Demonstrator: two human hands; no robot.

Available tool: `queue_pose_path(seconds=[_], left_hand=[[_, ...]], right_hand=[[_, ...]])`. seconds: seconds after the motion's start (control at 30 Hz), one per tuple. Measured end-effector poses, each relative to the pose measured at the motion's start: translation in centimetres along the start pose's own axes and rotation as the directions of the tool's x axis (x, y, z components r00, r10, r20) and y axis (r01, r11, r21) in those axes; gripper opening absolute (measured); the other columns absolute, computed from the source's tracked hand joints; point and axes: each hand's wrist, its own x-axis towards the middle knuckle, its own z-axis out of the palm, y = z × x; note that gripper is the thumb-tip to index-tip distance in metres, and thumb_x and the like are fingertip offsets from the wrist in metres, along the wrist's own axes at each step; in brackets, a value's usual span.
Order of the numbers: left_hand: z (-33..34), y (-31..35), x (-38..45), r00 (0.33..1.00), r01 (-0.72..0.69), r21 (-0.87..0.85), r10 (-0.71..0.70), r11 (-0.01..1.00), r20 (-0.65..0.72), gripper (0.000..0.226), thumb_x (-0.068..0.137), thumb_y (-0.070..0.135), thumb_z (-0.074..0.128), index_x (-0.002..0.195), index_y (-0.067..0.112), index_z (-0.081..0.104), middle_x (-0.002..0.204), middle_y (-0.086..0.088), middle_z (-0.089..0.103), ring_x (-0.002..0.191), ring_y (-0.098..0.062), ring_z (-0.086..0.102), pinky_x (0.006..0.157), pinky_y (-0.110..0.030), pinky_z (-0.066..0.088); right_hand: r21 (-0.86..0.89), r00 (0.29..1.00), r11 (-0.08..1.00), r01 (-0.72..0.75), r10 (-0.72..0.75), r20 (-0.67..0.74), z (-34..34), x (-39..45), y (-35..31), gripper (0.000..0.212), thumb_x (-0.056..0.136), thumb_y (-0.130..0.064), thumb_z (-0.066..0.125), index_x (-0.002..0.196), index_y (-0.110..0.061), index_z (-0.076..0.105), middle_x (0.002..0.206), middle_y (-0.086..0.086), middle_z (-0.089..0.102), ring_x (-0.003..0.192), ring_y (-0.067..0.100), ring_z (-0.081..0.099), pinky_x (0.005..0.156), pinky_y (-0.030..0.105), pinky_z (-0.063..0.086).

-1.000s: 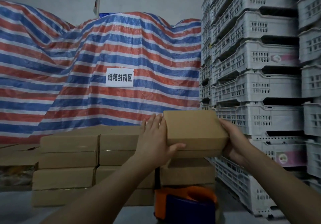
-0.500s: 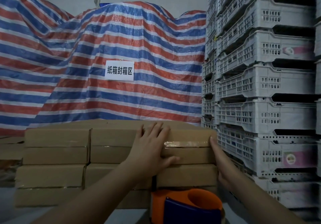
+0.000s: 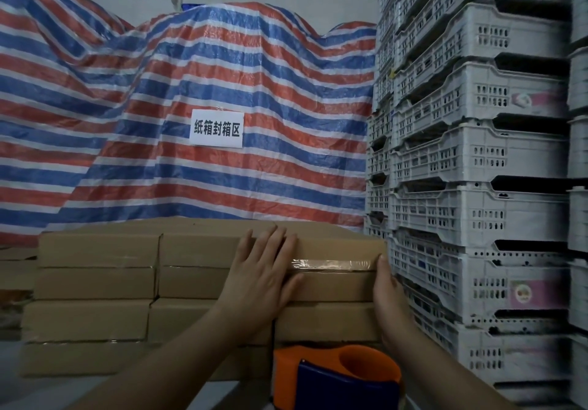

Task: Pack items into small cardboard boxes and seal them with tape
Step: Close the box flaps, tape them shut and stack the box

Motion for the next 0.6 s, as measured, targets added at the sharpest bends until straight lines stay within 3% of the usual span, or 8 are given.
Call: queue_pose_path(seconds=[0.4, 0.5, 0.6], left_hand=[[-0.8, -0.3, -0.3, 0.998, 0.015, -0.052, -0.012, 0.999, 0.061, 0.054, 0.097, 0.048, 0.036, 0.134, 0.013, 0.055, 0.134, -0.011, 0.056, 0.127, -0.028, 0.051, 0.111, -0.048, 0.024], [-1.7, -0.7, -0.6, 0.998, -0.037, -0.083, 0.041, 0.996, 0.053, 0.050, 0.098, 0.046, 0.038, 0.135, 0.017, 0.054, 0.137, -0.008, 0.054, 0.129, -0.026, 0.049, 0.113, -0.047, 0.025], [-3.7, -1.7, -0.6, 0.991, -0.131, -0.136, 0.134, 0.982, 0.019, 0.035, 0.098, 0.037, 0.040, 0.118, 0.020, 0.063, 0.122, -0.002, 0.062, 0.116, -0.018, 0.058, 0.106, -0.041, 0.043]], right_hand=[[-0.056, 0.996, 0.995, -0.085, 0.087, 0.022, -0.3, -0.6, -1.4, 0.078, 0.100, -0.067, 0.019, 0.154, -0.013, 0.036, 0.156, 0.020, 0.037, 0.140, 0.038, 0.040, 0.116, 0.049, 0.032], [-0.144, 0.999, 0.989, 0.046, -0.047, -0.001, -0.5, -0.9, -2.2, 0.071, 0.102, -0.064, 0.020, 0.151, -0.017, 0.040, 0.151, 0.016, 0.045, 0.136, 0.035, 0.045, 0.112, 0.049, 0.035], [-0.244, 0.951, 0.929, 0.277, -0.301, -0.066, -0.7, -1.5, -3.6, 0.055, 0.105, -0.054, 0.031, 0.139, -0.015, 0.049, 0.140, 0.013, 0.052, 0.123, 0.029, 0.052, 0.105, 0.047, 0.042]])
